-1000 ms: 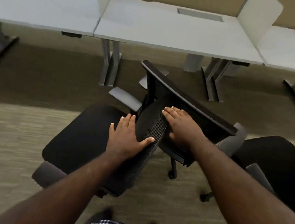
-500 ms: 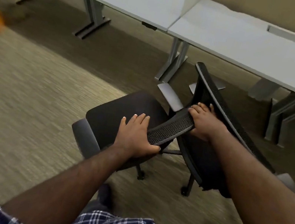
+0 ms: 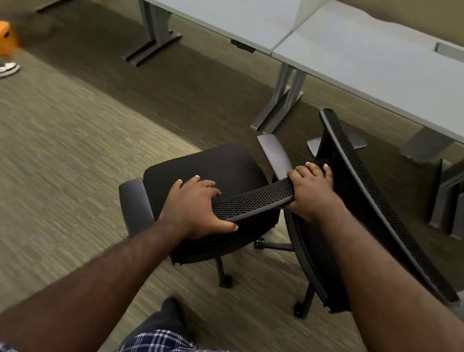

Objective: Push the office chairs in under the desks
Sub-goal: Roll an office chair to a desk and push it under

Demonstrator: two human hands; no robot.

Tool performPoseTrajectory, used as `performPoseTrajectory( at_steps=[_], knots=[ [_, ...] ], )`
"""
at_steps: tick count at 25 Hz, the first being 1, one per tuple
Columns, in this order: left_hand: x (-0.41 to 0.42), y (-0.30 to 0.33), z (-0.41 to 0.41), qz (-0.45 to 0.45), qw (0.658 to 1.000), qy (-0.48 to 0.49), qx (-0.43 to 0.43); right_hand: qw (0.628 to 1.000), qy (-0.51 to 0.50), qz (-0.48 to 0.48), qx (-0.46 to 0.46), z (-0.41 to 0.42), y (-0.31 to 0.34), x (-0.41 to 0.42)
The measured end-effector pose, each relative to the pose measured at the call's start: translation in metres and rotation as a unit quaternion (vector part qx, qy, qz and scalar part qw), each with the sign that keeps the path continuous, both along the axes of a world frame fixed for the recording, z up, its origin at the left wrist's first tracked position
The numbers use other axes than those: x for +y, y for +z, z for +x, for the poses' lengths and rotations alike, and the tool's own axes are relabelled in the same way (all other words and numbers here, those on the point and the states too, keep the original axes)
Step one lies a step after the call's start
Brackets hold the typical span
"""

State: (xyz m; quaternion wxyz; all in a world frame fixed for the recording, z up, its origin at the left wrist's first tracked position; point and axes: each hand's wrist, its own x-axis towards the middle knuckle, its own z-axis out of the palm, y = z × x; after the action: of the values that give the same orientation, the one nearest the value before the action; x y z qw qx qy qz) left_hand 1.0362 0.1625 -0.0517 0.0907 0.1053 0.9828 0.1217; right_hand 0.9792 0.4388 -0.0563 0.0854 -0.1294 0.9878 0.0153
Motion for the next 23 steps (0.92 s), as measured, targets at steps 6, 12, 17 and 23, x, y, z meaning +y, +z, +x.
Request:
performPoseTrajectory(
  at_steps=[6,12,17,23],
  knots=[
    [-0.035,0.003,-0.042,-0.006,1.000,-0.025,0.006,0.999,-0.030,-0.013,-0.003,-0.030,-0.003,-0.035],
    [-0.083,0.003,-0.090,0.000,0.999,-0.031,0.026,0.999,-0.040,-0.011,-0.009,-0.074,-0.003,-0.083],
    [-0.133,0.002,-0.136,-0.017,0.999,-0.023,0.043,0.998,-0.055,-0.018,-0.006,-0.119,-0.007,-0.130],
    [-0.184,-0.010,-0.186,-0.023,0.997,0.048,0.059,0.997,-0.066,-0.029,0.000,-0.181,-0.009,-0.183]
  ],
)
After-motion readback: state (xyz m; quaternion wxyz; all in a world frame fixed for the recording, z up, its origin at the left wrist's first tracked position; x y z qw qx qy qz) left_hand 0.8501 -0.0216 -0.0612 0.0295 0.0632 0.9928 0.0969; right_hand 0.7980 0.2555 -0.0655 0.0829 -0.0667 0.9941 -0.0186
